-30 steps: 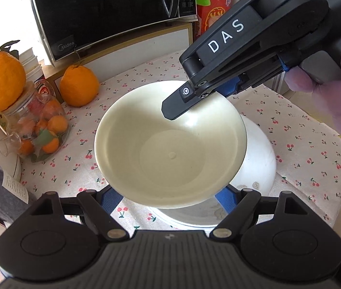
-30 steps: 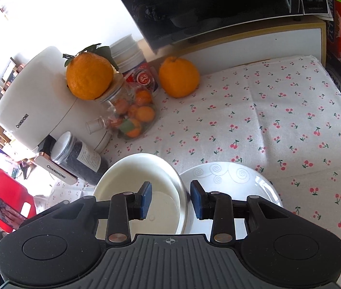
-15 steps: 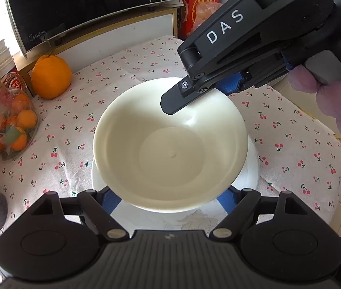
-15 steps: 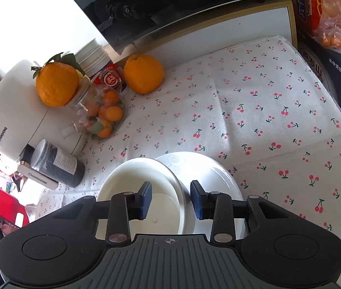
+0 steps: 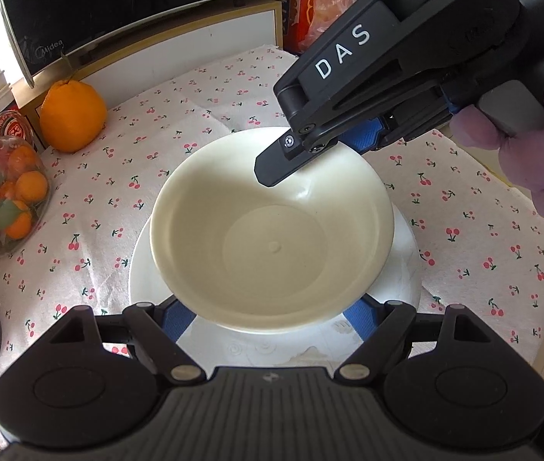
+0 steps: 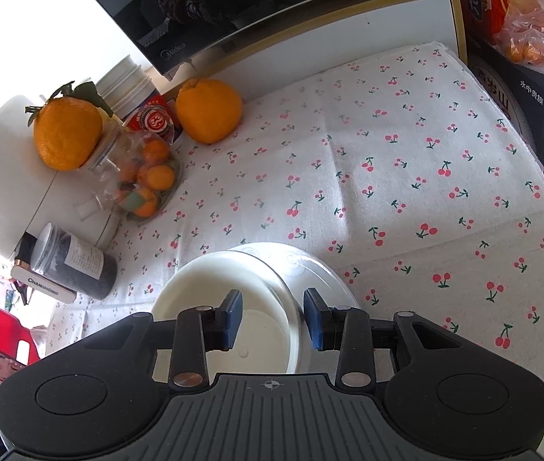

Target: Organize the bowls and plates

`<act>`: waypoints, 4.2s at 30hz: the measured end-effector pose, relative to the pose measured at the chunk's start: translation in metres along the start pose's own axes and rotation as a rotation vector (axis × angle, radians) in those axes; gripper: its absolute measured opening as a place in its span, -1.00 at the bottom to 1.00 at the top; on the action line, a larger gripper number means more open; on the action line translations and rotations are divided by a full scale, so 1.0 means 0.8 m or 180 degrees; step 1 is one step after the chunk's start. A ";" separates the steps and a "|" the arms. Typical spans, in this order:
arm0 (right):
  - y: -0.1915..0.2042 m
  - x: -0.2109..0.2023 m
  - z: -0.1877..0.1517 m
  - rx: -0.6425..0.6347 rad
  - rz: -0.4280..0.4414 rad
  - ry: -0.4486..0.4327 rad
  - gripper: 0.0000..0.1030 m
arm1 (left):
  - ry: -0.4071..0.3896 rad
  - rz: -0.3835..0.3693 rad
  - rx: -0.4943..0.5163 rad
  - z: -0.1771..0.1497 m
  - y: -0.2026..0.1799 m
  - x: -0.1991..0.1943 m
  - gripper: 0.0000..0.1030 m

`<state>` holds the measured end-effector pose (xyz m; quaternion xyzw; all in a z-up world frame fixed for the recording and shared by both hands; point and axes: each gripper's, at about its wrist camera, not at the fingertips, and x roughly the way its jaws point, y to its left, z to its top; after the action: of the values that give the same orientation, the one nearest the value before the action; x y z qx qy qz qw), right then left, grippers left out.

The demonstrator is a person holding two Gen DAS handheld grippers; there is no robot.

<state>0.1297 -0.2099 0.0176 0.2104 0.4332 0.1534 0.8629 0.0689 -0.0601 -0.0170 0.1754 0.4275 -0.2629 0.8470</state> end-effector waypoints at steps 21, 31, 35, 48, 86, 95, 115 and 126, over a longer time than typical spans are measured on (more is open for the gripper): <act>-0.003 0.004 0.001 0.0024 0.0003 0.0012 -0.30 | -0.0045 0.0040 0.0079 -0.001 -0.004 -0.003 0.66; -0.005 0.007 0.000 0.0067 0.0015 0.0071 -0.30 | -0.0069 0.0091 0.0140 -0.002 -0.010 -0.006 0.64; -0.002 0.008 -0.001 0.0018 0.0002 0.0060 -0.29 | -0.0061 0.0107 0.0158 -0.002 -0.011 -0.006 0.61; 0.008 0.013 -0.002 -0.0053 -0.0021 0.0043 -0.29 | -0.0049 0.0147 0.0155 -0.004 -0.011 -0.011 0.61; 0.004 -0.127 -0.067 -0.0518 -0.0286 -0.0462 0.64 | -0.0452 0.0199 -0.0650 -0.050 -0.007 -0.132 0.99; -0.003 -0.138 -0.096 -0.0582 -0.0367 -0.0436 0.64 | -0.0446 0.0267 -0.1236 -0.067 0.004 -0.133 0.99; 0.041 -0.067 -0.162 -0.0907 -0.0707 -0.0234 0.65 | -0.0248 0.0936 -0.1777 -0.085 0.004 -0.109 0.99; 0.051 -0.059 -0.173 -0.0957 -0.0887 -0.0292 0.65 | -0.0202 0.1213 -0.1772 -0.086 -0.007 -0.104 0.99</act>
<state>-0.0133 -0.1636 -0.0044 0.0241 0.3906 0.0858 0.9162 -0.0191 -0.0038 0.0106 0.0058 0.4158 0.0216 0.9092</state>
